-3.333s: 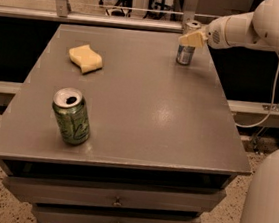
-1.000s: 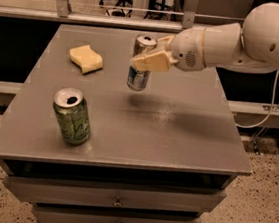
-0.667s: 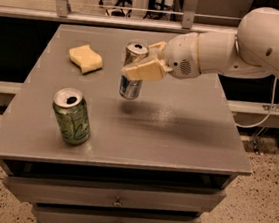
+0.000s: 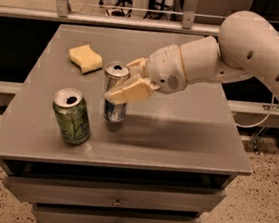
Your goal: Move redbull can near green can
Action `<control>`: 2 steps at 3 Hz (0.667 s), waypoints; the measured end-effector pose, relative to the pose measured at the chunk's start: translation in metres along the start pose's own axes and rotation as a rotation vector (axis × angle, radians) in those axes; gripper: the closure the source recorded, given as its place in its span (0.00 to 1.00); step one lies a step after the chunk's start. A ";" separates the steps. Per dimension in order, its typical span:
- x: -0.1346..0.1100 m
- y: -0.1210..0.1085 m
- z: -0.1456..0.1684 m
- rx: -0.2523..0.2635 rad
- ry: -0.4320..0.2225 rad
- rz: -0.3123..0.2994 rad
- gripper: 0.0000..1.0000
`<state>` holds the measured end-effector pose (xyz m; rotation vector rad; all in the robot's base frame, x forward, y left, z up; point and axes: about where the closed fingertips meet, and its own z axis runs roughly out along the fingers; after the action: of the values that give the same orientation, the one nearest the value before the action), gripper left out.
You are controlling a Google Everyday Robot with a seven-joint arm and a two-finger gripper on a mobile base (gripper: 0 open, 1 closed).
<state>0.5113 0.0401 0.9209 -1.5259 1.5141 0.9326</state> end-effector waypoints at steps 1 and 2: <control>0.002 0.022 0.016 -0.093 0.006 -0.021 1.00; 0.003 0.033 0.027 -0.139 -0.004 -0.047 0.84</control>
Offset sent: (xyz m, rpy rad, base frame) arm -0.0433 0.0313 -0.0231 0.0141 0.0095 0.2016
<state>0.4787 0.0635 0.9054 -1.6500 1.4301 1.0312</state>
